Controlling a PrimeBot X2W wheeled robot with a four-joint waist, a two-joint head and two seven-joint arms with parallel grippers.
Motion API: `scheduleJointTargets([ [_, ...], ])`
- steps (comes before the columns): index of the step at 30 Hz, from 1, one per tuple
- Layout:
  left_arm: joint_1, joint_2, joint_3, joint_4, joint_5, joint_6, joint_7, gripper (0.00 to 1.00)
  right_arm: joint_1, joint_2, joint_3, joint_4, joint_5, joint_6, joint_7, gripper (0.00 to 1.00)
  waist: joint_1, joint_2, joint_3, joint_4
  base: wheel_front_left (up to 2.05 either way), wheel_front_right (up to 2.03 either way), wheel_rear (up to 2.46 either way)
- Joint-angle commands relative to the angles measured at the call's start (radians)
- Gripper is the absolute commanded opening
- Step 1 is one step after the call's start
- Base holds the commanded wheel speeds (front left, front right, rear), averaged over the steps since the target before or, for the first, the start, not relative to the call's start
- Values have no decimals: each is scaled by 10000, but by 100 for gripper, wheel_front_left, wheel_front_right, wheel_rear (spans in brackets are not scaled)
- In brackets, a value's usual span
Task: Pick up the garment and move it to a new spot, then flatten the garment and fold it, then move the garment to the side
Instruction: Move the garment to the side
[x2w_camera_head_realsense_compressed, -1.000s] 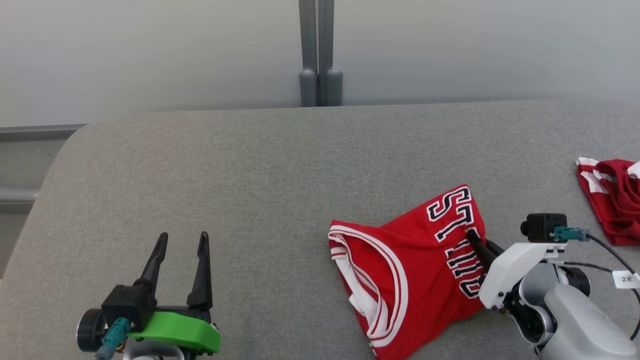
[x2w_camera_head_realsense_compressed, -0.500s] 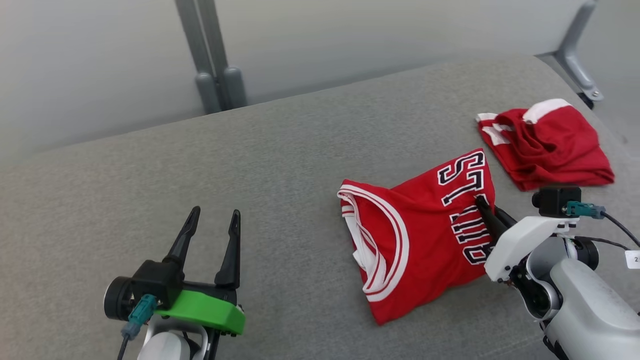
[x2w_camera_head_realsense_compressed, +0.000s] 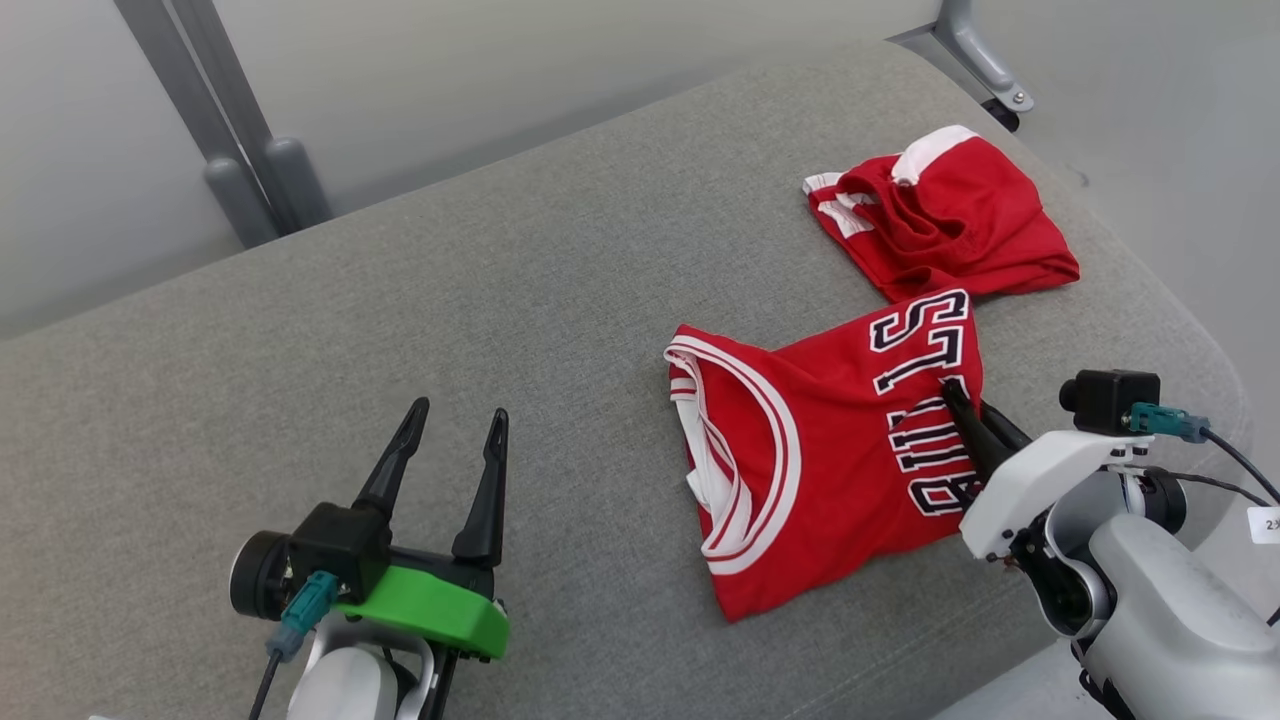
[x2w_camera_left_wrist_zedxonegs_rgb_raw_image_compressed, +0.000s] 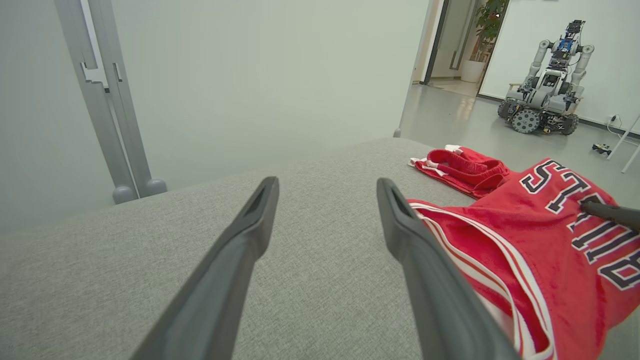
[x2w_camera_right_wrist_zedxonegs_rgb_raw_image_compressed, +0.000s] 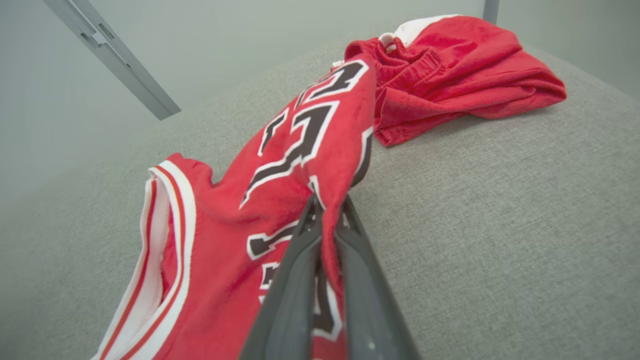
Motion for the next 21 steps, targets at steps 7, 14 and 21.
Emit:
scheduleJointTargets([
  [7,-312,203,57,13,40,-30,-25,100,-1002,-134,602,9,135,5,-231,0,0,-1,606,98,0,0,0],
  [14,-693,407,42,-40,123,-31,-19,100,-2860,-465,879,245,589,5,-348,0,0,-1,1497,462,0,0,0],
  [21,-1214,712,-38,-221,212,-35,162,100,-4288,-1190,774,1020,1372,5,-420,0,0,-1,2685,847,0,0,0],
])
